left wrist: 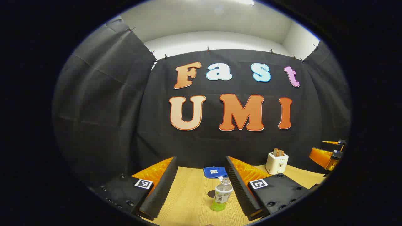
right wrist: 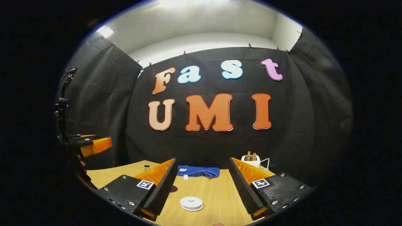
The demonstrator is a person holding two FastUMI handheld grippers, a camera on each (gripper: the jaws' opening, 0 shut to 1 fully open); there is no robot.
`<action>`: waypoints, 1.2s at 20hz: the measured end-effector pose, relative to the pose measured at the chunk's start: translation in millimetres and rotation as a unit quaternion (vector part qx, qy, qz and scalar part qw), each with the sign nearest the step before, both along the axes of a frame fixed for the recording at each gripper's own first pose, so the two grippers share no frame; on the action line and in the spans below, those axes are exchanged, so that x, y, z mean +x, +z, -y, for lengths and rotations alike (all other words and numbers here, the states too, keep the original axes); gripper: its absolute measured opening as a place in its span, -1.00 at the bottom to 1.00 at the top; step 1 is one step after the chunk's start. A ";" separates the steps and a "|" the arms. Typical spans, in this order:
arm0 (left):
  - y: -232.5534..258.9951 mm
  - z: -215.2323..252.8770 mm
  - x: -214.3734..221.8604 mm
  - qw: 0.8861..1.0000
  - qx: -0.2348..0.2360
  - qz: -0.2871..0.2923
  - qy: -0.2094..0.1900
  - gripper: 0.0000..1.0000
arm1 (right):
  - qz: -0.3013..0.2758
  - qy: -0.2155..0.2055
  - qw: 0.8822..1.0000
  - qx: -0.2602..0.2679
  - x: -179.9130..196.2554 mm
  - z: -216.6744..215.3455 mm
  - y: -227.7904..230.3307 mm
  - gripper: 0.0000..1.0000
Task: Open the teacup lid with one hand, grasp the water bottle and pour water into the teacup with the other hand; after pouring, place the water bottle on the coaster and then close the teacup lid.
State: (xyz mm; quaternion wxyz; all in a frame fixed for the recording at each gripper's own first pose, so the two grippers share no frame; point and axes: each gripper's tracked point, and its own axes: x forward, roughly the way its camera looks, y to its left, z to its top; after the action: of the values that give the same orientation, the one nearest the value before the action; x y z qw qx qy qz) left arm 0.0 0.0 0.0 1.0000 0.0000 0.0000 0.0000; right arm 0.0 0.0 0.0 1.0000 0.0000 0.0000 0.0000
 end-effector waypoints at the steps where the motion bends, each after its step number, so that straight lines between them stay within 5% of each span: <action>1: 0.6 1.2 0.3 1.000 0.002 0.001 -0.001 0.92 | 0.002 0.004 1.000 0.000 0.5 -1.4 -1.6 0.94; 15: -10.5 19.6 -3.3 1.000 0.012 0.005 -0.027 0.92 | -0.021 0.004 1.000 0.020 3.4 -0.3 -20.3 0.94; 24: -49.7 47.7 8.0 0.996 -0.014 -0.011 -0.083 0.92 | -0.080 0.027 0.996 0.001 25.7 -14.7 -83.6 0.94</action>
State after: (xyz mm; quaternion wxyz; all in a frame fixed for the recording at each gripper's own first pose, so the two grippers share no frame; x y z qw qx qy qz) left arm 8.0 -47.7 -49.7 0.9964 -0.0140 0.0113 -0.0827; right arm 25.7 14.7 -83.6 0.9965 0.0013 0.0797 0.0266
